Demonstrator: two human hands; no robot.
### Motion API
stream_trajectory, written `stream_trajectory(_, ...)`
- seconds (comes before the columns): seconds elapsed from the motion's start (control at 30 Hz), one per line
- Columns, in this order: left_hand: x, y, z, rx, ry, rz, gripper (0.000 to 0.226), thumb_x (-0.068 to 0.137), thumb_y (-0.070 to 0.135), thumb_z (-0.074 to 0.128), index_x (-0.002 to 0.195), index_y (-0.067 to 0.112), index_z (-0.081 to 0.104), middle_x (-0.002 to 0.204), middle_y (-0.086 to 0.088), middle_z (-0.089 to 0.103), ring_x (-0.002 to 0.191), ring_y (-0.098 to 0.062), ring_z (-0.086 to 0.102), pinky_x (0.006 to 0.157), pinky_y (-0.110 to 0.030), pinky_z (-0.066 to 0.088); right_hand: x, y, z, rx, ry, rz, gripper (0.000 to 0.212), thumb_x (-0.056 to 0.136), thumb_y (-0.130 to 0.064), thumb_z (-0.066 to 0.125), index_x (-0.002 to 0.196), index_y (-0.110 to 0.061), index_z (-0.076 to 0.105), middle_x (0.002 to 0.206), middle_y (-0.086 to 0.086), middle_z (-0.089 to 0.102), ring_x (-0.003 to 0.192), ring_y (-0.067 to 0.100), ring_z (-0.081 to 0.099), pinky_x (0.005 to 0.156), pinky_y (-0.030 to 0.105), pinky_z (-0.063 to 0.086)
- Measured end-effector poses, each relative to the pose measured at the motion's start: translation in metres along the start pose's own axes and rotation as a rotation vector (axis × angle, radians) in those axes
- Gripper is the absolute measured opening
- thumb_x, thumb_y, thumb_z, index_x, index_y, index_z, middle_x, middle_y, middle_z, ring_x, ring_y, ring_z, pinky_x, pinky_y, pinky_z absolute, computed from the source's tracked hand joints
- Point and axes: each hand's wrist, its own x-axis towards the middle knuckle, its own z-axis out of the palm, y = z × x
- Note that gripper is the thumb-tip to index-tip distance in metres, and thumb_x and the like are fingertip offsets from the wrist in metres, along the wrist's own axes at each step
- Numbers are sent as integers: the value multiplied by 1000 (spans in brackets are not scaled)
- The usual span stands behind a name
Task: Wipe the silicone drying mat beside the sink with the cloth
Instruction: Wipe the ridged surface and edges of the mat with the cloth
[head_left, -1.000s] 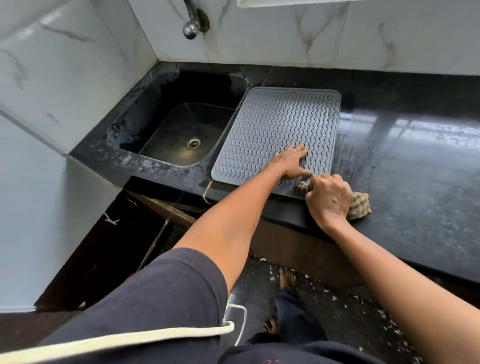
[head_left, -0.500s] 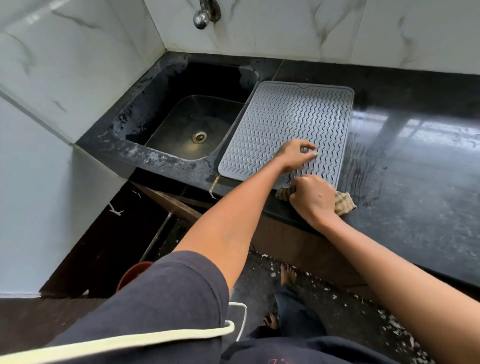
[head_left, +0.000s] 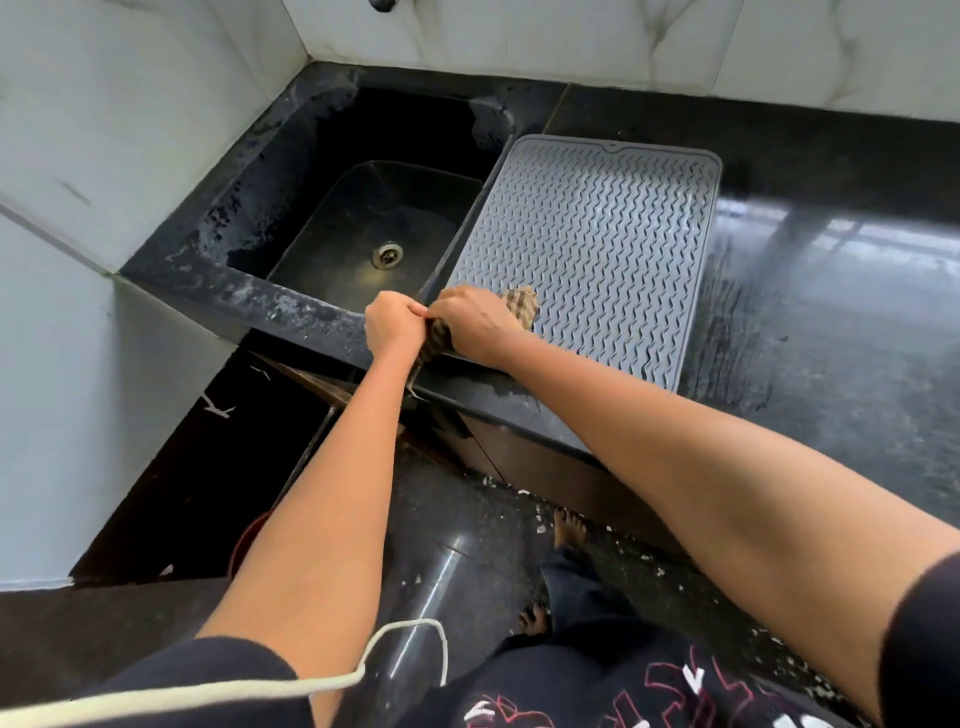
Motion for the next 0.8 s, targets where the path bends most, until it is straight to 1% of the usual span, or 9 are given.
stream_trajectory(0.07,10,0,-2,-16,-53,-73,13,82,9,66,86,13,78,96,-10,74,95,-25,67,81,-32,55,-4,1,7,-33,-25,-4,31,85,-7,51,112,-11,65,102,10,65,98,29,59,79,41,48)
stream_trajectory(0.13,18,1,-3,-49,-103,-171,6,71,9,74,74,13,77,83,-8,75,75,-18,70,69,-28,57,-11,2,13,-112,-36,-40,32,84,-6,49,112,-11,65,108,7,65,106,27,54,83,37,44)
stream_trajectory(0.2,23,7,-1,-22,-97,-216,12,57,8,77,69,9,74,76,-9,74,66,-18,71,64,-33,61,-16,2,12,-180,-58,-76,34,85,-7,48,114,-14,64,115,3,63,113,25,48,84,35,38)
stream_trajectory(0.27,28,14,5,85,-44,-169,23,58,9,78,79,6,71,87,-11,73,81,-24,71,70,-36,60,-16,0,4,-220,-102,-109,35,85,-7,48,114,-15,64,116,1,62,113,23,46,83,35,38)
stream_trajectory(0.33,33,18,11,137,-1,-117,23,68,8,76,91,6,69,100,-13,70,94,-30,68,76,-37,58,-17,2,-4,-264,-154,-140,32,85,-8,50,112,-14,66,112,0,63,109,22,46,83,35,40)
stream_trajectory(0.47,40,16,16,151,-14,-110,21,68,9,80,85,7,67,94,-12,70,86,-30,69,72,-40,59,-37,15,-19,-326,-212,-173,28,84,-12,53,107,-13,68,107,-2,64,108,18,48,88,38,44)
stream_trajectory(0.63,43,14,21,154,-6,-84,12,72,5,76,80,8,67,90,-12,70,80,-28,69,68,-39,59,-80,42,-32,-272,-199,-87,36,80,-11,50,111,-16,67,117,-3,65,114,16,48,94,35,39)
stream_trajectory(0.73,45,10,24,126,-3,-88,11,74,4,73,79,7,65,88,-12,69,78,-29,69,68,-39,59,-106,50,-38,-234,-171,-42,38,77,-8,49,109,-16,69,116,-2,66,113,17,50,90,32,35)
stream_trajectory(0.8,43,9,24,99,-4,-92,12,74,4,73,81,7,64,89,-12,69,77,-29,69,68,-38,59,-123,58,-41,-267,-152,-42,35,75,-8,50,102,-16,72,107,-2,69,105,18,54,81,31,34)
